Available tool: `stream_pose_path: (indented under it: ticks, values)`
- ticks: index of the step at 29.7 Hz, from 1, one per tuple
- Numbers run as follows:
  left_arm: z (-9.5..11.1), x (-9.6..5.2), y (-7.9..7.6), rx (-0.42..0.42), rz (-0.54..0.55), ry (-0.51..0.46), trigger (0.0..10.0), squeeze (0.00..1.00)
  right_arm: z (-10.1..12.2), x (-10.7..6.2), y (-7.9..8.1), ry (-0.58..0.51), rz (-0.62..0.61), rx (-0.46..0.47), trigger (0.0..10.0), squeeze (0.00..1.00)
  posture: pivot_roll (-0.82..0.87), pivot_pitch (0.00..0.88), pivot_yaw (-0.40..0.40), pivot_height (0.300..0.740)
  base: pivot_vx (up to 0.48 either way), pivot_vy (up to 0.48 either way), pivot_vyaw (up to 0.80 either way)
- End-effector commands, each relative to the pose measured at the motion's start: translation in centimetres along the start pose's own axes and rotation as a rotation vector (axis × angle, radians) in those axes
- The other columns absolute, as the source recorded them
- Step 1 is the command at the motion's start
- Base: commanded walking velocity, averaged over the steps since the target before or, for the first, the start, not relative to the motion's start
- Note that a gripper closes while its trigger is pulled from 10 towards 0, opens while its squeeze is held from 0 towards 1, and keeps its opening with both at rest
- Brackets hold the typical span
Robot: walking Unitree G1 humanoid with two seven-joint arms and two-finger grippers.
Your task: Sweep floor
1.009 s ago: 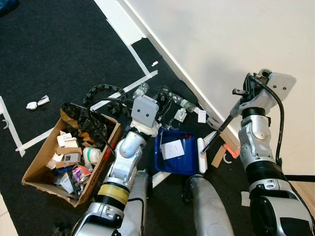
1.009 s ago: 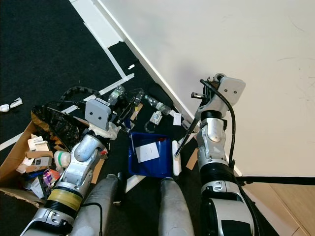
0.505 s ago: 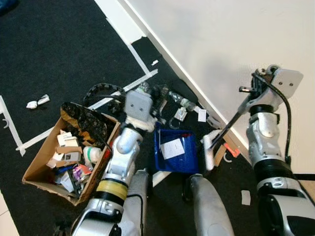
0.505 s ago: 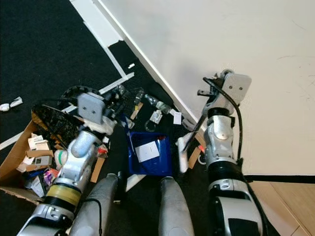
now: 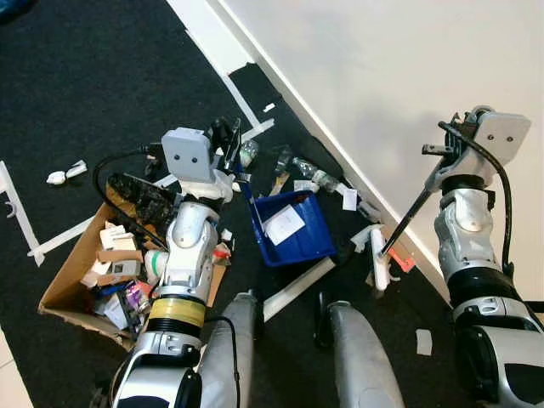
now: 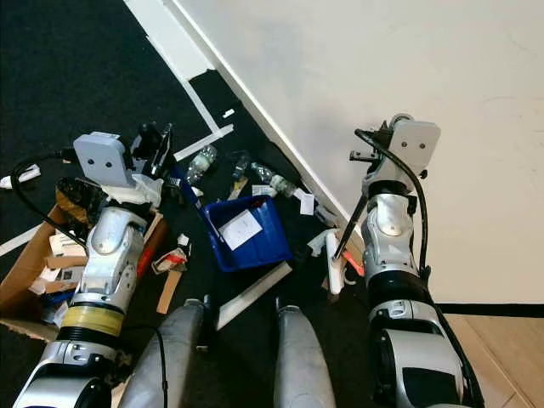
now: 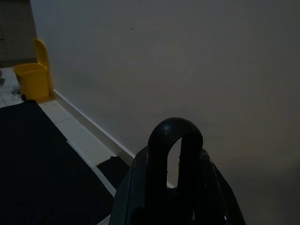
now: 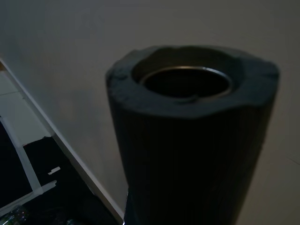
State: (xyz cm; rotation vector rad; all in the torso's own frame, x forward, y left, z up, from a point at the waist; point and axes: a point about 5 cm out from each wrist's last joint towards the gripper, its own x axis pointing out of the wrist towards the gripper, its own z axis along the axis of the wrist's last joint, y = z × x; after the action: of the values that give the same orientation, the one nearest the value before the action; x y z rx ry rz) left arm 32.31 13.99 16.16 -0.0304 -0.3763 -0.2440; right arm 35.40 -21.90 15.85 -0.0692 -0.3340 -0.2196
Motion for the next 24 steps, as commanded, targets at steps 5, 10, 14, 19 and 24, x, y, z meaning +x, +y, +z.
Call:
stream_pose_path:
  ticks: [5,10,14,19,24]
  values:
    - [0.0,-0.3,-0.5,0.016,-0.048,0.004,10.0,0.0,-0.6,-0.4,0.3,-0.003,0.026,-0.069,10.0,0.0,0.13,0.24,-0.073,0.74,0.0,0.0,0.0]
    - [-0.5,-0.6,-0.4,0.025,-0.047,0.03,10.0,0.0,0.5,0.0,1.4,-0.077,0.09,0.022,10.0,0.0,0.13,0.232,-0.077,0.74,0.0,0.0,0.0]
    - [-1.0,-1.0,-0.2,0.03,-0.027,0.048,10.0,0.0,1.5,0.5,2.3,-0.12,0.149,0.077,10.0,0.0,0.13,0.223,-0.081,0.74,0.0,0.0,0.0]
    - [-2.5,-1.5,-0.3,0.025,0.008,0.104,10.0,0.0,0.4,0.7,3.7,-0.009,0.211,0.167,10.0,0.0,0.14,0.179,-0.09,0.74,0.0,0.0,0.0]
    - [-3.3,-1.8,-0.3,0.018,0.011,0.138,10.0,0.0,-1.0,0.2,3.9,0.069,0.208,0.227,10.0,0.0,0.14,0.16,-0.088,0.74,0.0,0.0,0.0]
